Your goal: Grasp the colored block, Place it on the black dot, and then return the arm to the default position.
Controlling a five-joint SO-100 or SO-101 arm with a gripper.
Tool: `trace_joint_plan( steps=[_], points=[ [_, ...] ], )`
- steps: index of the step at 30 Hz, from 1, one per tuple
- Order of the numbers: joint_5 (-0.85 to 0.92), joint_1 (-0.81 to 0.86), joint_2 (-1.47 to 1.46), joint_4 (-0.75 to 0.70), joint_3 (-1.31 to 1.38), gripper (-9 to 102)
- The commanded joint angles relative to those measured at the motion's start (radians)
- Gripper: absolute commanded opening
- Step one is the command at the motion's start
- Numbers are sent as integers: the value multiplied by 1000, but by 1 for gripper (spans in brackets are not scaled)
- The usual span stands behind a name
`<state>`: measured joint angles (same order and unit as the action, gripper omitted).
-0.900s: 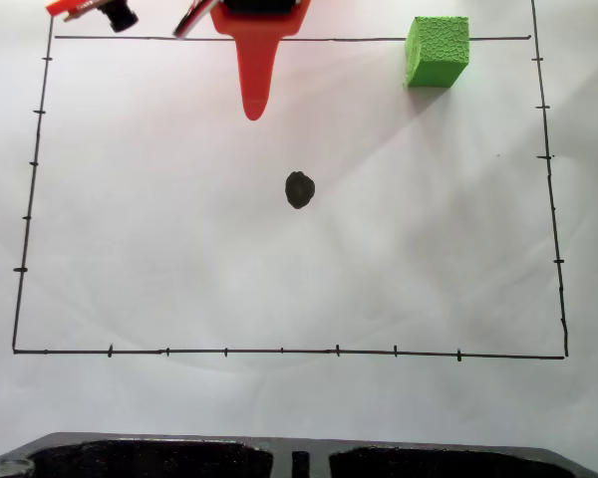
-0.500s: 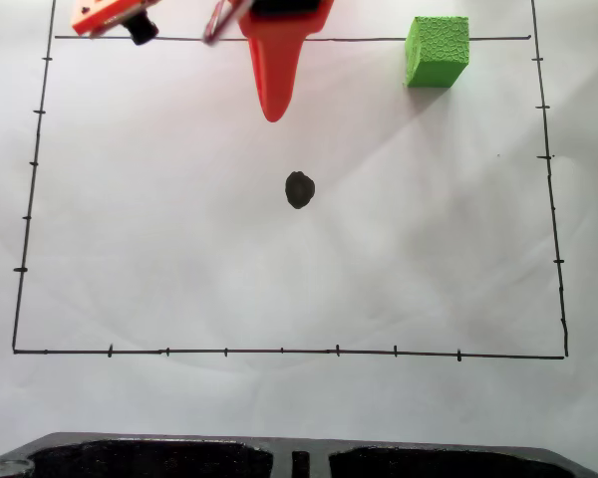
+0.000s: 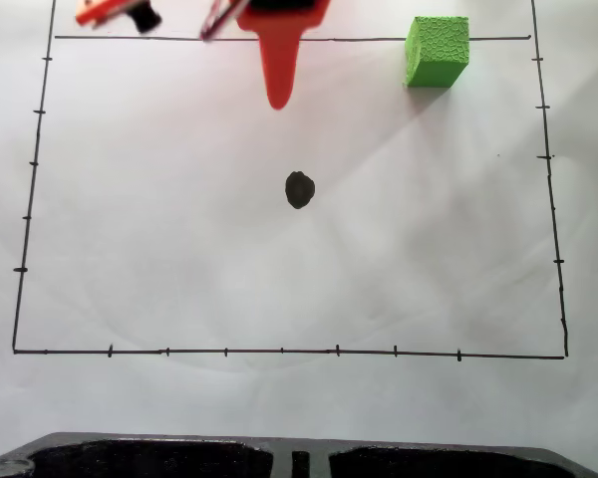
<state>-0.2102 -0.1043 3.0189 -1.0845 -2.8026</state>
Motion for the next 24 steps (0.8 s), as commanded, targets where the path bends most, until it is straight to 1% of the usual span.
trace_joint_plan(
  steps=[1,3,7,11,15,19,24],
  points=[
    [-109,-44,-140,-86,206,0],
    [-172,-78,-198,-143,275,0],
    [-161,-147,-299,-206,330,0],
    [-215,-221,-425,-278,410,0],
    [-336,-324,-589,-337,523,0],
    [-420,-448,-756,-405,637,0],
    [-512,-563,-844,-388,750,0]
  ],
)
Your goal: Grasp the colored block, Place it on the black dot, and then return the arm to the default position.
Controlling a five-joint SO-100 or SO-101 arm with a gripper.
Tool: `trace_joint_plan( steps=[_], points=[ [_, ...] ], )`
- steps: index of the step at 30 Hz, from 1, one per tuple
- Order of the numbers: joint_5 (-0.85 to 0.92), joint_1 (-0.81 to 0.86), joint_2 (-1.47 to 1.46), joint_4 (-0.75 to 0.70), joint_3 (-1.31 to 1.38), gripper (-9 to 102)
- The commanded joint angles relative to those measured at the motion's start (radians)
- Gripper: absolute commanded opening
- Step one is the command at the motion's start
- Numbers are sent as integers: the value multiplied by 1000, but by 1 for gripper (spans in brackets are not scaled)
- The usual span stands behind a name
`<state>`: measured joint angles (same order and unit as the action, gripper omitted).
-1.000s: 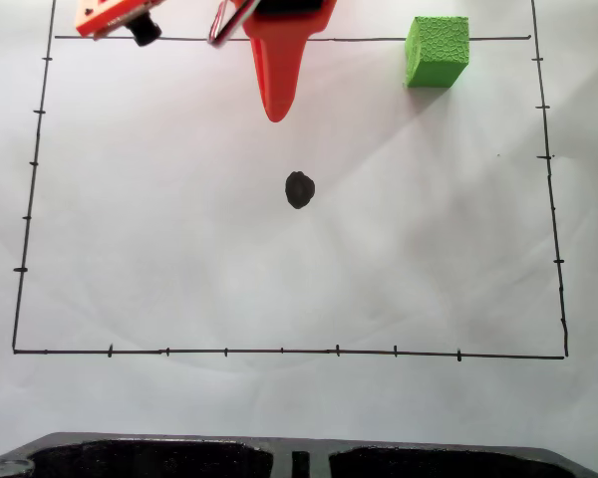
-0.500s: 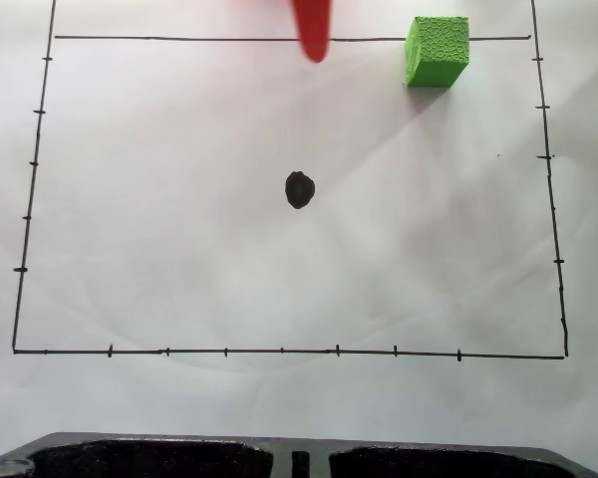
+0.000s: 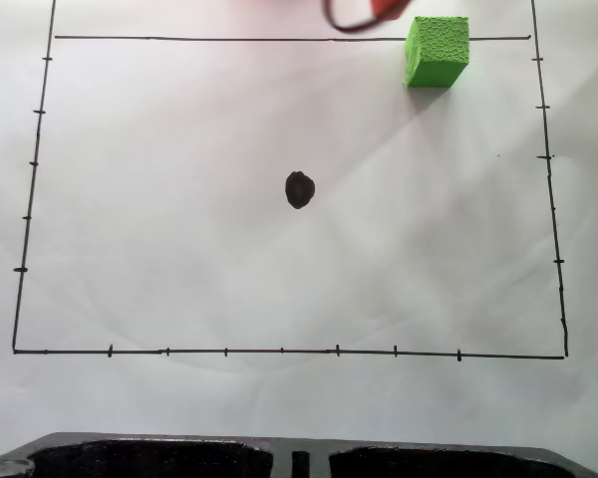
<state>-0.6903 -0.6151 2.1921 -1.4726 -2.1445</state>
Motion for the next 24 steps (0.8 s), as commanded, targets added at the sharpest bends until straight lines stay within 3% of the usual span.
trace_joint_plan(
  steps=[1,7,19,24],
  points=[
    [-57,-67,-38,0,118,0],
    [-123,-118,-104,-58,167,0],
    [-236,-170,-230,-186,199,30],
    [-273,-189,-270,-215,206,33]
  ],
)
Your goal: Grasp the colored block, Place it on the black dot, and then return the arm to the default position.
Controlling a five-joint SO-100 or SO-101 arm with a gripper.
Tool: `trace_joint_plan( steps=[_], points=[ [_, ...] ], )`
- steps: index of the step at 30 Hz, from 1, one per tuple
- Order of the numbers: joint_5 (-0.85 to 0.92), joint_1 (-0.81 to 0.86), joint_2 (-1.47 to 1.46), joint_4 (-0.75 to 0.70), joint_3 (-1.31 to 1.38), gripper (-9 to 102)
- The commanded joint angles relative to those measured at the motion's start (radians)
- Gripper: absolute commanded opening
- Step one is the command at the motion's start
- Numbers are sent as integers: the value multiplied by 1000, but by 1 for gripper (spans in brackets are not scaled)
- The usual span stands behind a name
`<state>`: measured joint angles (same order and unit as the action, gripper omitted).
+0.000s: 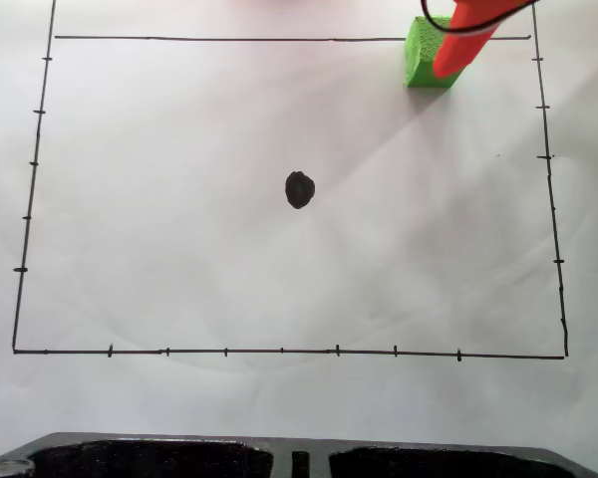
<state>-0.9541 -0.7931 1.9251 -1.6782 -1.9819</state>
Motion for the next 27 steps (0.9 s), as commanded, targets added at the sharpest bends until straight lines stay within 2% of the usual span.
trace_joint_plan(
  steps=[1,14,27],
  points=[
    [-12,-14,-9,-12,43,34],
    [-31,-63,-114,5,38,40],
    [-25,-66,-236,109,29,42]
  ],
)
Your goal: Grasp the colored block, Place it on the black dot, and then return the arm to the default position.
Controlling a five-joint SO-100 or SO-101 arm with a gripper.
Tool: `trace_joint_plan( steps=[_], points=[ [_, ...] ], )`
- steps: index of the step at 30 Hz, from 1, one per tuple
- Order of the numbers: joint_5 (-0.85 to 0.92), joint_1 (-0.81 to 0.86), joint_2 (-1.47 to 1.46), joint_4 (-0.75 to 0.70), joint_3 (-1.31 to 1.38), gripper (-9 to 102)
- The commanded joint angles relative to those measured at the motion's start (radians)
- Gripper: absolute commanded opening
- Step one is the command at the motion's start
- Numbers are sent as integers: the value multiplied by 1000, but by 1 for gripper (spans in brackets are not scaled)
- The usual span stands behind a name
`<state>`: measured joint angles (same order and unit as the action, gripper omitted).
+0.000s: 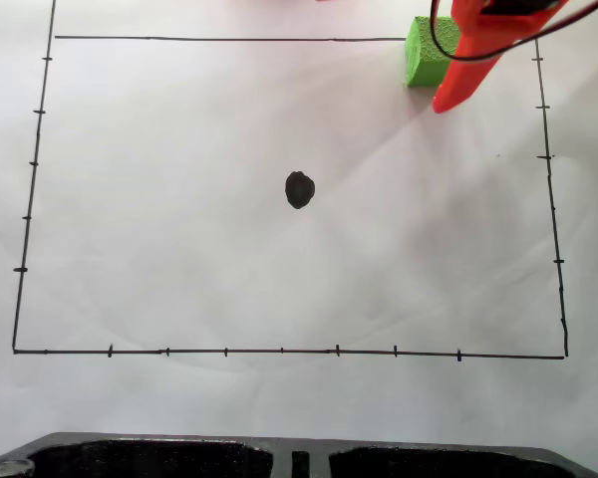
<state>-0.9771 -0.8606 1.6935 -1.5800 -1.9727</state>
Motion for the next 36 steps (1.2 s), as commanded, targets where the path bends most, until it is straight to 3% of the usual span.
trace_joint_plan(
  steps=[1,13,36],
  points=[
    [-2,-2,-14,17,20,42],
    [2,-29,-112,74,18,41],
    [46,11,-74,126,-17,8]
  ],
)
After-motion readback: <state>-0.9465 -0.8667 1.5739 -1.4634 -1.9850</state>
